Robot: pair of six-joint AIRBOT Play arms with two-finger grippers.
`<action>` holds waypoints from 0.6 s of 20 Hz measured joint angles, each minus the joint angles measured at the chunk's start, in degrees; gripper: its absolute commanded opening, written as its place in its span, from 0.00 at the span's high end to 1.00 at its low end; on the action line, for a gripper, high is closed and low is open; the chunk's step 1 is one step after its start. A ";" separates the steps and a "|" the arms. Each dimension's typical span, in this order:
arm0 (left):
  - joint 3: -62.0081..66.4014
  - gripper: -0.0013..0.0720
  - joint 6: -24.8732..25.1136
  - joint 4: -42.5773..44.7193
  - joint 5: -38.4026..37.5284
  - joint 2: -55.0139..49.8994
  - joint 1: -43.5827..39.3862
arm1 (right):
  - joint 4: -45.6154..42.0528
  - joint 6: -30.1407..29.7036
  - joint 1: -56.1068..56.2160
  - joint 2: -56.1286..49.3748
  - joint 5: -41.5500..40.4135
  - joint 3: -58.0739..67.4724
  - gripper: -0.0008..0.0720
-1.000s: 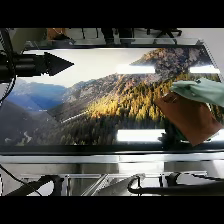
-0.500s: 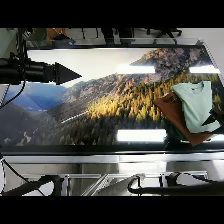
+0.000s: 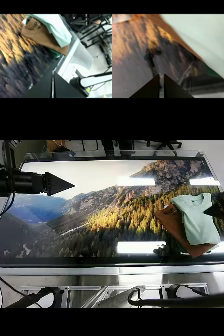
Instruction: Fold the shirts.
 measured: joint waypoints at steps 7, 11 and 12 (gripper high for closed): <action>-20.81 0.96 -0.61 8.11 4.50 14.91 -5.16 | 3.39 -5.60 19.17 13.25 -15.74 -19.21 0.96; -34.32 0.96 -0.70 11.08 11.80 22.23 -10.80 | 3.78 -6.97 28.74 18.10 -24.15 -33.31 0.96; -36.74 0.96 -0.72 11.41 13.35 23.52 -11.96 | 3.82 -7.45 30.34 18.69 -25.46 -35.63 0.96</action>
